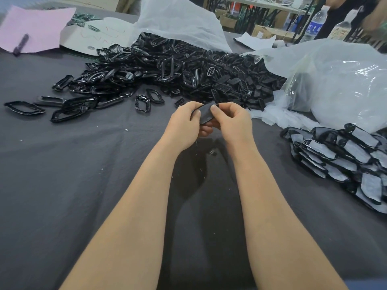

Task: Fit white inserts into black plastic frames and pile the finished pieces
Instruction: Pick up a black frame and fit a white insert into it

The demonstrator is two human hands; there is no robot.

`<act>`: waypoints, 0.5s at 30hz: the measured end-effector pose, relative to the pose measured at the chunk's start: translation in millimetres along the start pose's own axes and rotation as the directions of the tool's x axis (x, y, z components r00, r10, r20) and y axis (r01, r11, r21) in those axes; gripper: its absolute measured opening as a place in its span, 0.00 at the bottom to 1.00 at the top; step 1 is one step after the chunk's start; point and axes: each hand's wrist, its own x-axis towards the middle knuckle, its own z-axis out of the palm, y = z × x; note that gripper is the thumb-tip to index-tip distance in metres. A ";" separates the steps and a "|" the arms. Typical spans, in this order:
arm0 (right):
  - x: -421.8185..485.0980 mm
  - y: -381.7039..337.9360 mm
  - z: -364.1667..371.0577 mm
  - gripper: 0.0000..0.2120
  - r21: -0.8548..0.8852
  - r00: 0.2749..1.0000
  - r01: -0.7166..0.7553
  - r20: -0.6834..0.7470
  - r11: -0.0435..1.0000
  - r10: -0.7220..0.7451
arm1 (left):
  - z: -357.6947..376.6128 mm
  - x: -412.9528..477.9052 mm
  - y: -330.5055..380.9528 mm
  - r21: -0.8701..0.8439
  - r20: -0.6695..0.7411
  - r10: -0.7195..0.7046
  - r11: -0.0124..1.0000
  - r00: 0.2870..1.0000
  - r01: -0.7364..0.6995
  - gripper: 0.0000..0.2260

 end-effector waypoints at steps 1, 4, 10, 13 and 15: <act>0.1 0.0 -0.7 0.08 0.002 1.000 0.000 0.005 1.000 0.000 | -0.3 0.0 0.1 -0.002 0.009 -0.005 1.000 1.000 0.005 0.12; -0.1 -1.2 -4.1 0.08 0.005 0.999 -0.009 0.036 1.000 0.009 | -0.7 -1.0 -0.2 -0.001 0.013 -0.018 1.000 1.000 0.018 0.13; 0.2 -2.7 -5.4 0.08 -0.150 0.994 0.062 0.098 0.987 -0.047 | -1.0 -1.4 0.7 -0.141 -0.029 -0.059 0.988 0.998 0.055 0.12; 0.2 -3.3 -4.0 0.09 -0.133 0.996 0.066 0.062 0.989 -0.058 | -0.8 -0.5 2.7 -0.268 -0.071 -0.137 0.957 0.988 0.113 0.08; -0.2 -3.2 -3.2 0.10 -0.117 0.997 0.067 0.047 0.991 -0.062 | -1.7 0.3 3.3 -0.321 -0.077 -0.175 0.936 0.981 0.142 0.08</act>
